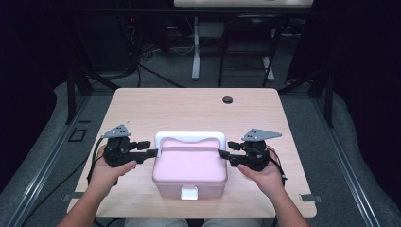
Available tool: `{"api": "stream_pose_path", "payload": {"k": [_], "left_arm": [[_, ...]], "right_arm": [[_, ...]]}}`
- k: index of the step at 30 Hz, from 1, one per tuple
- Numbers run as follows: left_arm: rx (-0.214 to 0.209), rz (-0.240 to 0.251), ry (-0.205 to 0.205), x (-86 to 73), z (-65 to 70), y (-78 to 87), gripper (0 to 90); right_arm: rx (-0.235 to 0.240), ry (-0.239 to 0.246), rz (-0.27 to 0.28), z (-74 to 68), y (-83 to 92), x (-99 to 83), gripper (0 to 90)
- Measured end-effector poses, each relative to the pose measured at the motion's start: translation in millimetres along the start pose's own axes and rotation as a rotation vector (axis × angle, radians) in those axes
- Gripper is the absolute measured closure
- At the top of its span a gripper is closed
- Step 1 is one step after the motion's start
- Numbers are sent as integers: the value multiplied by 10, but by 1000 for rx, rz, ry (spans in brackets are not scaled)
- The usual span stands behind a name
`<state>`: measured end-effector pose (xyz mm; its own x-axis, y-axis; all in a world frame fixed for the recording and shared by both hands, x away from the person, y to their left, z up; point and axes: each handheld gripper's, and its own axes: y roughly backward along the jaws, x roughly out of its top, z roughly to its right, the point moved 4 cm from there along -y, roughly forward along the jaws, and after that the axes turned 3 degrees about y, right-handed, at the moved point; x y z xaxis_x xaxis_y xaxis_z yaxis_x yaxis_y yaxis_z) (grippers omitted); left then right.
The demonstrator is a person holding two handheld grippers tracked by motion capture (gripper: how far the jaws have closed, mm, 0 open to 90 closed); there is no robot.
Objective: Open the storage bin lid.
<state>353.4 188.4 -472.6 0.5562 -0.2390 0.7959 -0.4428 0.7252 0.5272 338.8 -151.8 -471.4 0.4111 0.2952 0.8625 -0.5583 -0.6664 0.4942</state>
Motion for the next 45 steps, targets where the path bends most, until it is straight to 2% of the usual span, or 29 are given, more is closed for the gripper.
{"api": "stream_pose_path", "payload": {"k": [6, 11, 14, 20, 24, 29, 38, 45], "left_arm": [[-21, -4, -21, 18, 71, -63, 526], [-24, 2, -45, 26, 124, -90, 554], [-27, 7, -52, 19, 143, -114, 584], [-9, 31, -53, -1, 146, -117, 642], [28, 29, -101, -7, 202, -92, 666], [46, 27, -125, -17, 229, -80, 674], [29, 48, -115, -54, 235, -66, 729], [30, 51, -117, -59, 237, -64, 736]], "right_arm": [[35, 9, 20, -60, -48, 9, 558], [11, 44, 26, -88, -47, -7, 575], [5, 42, 41, -85, -42, -25, 604], [4, 47, 49, -90, -34, -38, 622], [11, 58, 62, -122, -1, -51, 645], [-5, 81, 58, -155, 0, -73, 662], [5, 94, 74, -177, 16, -98, 701], [2, 93, 82, -169, 24, -107, 738]]}}
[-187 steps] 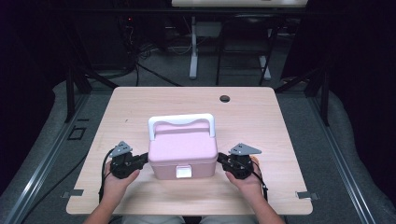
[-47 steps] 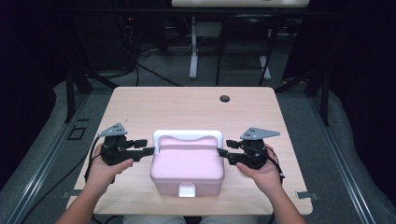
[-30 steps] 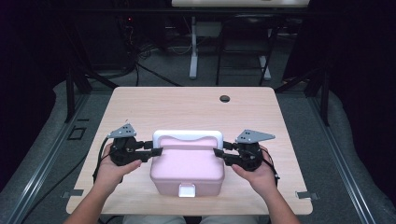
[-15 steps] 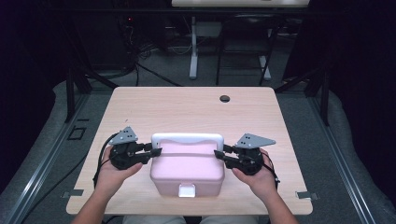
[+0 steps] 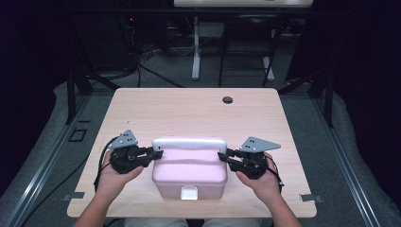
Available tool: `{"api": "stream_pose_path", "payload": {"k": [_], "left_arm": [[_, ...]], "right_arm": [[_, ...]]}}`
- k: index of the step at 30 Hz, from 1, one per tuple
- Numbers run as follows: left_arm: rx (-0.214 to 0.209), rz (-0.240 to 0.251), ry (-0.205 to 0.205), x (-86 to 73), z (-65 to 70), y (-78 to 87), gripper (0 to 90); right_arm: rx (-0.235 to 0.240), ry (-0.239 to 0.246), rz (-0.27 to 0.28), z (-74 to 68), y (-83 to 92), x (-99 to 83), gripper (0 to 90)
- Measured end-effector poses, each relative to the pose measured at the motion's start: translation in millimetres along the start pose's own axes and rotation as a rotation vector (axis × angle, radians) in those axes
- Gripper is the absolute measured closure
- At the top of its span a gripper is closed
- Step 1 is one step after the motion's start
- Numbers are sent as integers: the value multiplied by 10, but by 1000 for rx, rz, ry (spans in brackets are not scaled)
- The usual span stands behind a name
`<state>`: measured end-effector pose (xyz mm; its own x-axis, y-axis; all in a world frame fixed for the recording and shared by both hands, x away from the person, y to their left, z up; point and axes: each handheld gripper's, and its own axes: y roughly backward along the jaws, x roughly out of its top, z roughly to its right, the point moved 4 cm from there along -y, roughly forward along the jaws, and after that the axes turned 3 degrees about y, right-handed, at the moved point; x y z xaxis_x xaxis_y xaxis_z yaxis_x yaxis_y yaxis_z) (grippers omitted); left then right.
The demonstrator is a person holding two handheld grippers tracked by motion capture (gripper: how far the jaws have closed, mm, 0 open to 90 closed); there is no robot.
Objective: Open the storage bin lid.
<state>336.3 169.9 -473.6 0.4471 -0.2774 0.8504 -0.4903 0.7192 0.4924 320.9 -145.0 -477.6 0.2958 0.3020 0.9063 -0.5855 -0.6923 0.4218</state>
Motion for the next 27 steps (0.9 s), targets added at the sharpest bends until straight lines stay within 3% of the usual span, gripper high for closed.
{"api": "stream_pose_path", "payload": {"k": [27], "left_arm": [[-34, -84, 27, 217, -49, 38, 741]], "right_arm": [[26, -27, -51, 69, 21, 198, 741]]}}
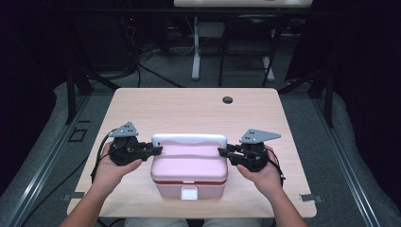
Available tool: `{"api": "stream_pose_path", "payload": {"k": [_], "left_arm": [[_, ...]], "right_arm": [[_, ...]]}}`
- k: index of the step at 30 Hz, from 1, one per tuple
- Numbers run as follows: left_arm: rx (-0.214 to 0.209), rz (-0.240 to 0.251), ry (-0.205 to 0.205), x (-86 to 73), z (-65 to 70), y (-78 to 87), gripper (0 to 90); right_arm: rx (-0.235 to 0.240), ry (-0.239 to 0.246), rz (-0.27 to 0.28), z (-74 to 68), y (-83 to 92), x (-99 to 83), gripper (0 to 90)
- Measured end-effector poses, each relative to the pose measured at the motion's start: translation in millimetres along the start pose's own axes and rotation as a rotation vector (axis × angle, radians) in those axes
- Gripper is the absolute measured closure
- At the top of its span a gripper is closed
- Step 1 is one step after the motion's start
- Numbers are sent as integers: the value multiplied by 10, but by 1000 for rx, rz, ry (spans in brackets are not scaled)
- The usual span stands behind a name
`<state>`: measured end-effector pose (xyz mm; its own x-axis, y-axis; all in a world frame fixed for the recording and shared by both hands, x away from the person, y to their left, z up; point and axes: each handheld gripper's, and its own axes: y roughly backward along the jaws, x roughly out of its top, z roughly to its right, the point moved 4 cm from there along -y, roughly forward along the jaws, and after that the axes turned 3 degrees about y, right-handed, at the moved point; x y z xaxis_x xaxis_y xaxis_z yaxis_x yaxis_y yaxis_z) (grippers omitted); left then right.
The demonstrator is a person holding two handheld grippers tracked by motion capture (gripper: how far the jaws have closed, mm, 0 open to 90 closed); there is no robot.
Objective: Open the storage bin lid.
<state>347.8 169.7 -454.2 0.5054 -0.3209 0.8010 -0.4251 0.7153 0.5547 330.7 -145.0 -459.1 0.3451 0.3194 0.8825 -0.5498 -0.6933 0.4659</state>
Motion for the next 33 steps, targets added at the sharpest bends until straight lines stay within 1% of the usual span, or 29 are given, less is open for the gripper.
{"api": "stream_pose_path", "payload": {"k": [7, 14, 17, 24, 32, 33], "left_arm": [[-3, -12, 6, 55, -8, 17, 741], [-18, -16, 25, 102, -34, 29, 741], [-23, -10, 35, 140, -51, 37, 741], [-33, -14, 49, 216, -78, 61, 742], [-43, -15, 63, 247, -100, 65, 741], [-40, -11, 63, 246, -98, 63, 740]], "right_arm": [[6, -12, -16, 15, 3, 50, 742], [10, -27, -39, 30, 9, 111, 743], [20, -43, -52, 51, 17, 162, 744], [33, -74, -72, 82, 24, 250, 744], [40, -91, -68, 101, 27, 284, 745], [41, -98, -56, 106, 28, 277, 745]]}}
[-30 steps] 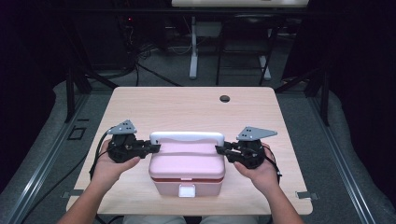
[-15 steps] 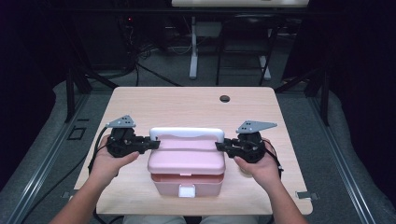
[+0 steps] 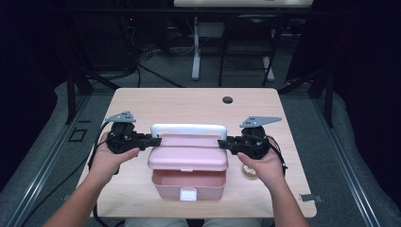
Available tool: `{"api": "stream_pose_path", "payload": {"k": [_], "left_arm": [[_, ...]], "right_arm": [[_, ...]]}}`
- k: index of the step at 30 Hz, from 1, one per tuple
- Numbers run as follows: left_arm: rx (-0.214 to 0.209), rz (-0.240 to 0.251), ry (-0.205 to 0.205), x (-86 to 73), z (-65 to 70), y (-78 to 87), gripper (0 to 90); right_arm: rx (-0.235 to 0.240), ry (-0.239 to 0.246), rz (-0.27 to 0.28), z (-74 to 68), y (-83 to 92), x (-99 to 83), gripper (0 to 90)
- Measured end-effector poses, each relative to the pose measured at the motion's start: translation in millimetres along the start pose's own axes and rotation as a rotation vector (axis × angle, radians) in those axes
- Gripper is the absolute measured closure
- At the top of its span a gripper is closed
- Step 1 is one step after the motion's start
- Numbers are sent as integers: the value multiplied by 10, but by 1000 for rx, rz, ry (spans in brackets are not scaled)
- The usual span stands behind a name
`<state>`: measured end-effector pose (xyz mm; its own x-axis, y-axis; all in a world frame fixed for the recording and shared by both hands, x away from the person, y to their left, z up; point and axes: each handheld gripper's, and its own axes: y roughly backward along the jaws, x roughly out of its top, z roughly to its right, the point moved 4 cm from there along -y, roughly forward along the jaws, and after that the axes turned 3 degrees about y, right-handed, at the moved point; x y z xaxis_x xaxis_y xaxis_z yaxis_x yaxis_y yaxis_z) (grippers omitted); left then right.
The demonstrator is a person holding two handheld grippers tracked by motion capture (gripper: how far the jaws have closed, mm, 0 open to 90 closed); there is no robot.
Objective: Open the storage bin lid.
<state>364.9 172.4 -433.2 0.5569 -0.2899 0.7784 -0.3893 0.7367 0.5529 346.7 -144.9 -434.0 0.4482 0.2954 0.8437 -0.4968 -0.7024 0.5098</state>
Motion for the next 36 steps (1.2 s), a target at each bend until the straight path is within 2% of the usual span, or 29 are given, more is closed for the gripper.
{"api": "stream_pose_path", "payload": {"k": [6, 12, 15, 18, 20, 26, 28, 36], "left_arm": [[4, 7, -7, -14, -3, 25, 734], [3, 49, -4, -34, -13, 198, 727], [14, 65, -2, -97, -20, 324, 735], [19, 62, -5, -151, -24, 368, 762], [20, 55, -4, -254, -24, 398, 780], [13, 45, 5, -427, -24, 377, 846], [9, 33, -6, -520, -14, 322, 893], [-10, -15, -8, -674, 12, 156, 898]], "right_arm": [[2, -3, 20, -12, -1, -4, 746], [7, -9, 27, -10, 1, -22, 747], [9, -13, 32, -15, 7, -21, 748], [9, -15, 35, -15, 11, -19, 748], [8, -18, 37, -15, 13, -18, 747], [9, -26, 42, -14, 18, -17, 748], [8, -24, 43, -15, 19, -17, 747], [9, -27, 47, -16, 20, -20, 747]]}}
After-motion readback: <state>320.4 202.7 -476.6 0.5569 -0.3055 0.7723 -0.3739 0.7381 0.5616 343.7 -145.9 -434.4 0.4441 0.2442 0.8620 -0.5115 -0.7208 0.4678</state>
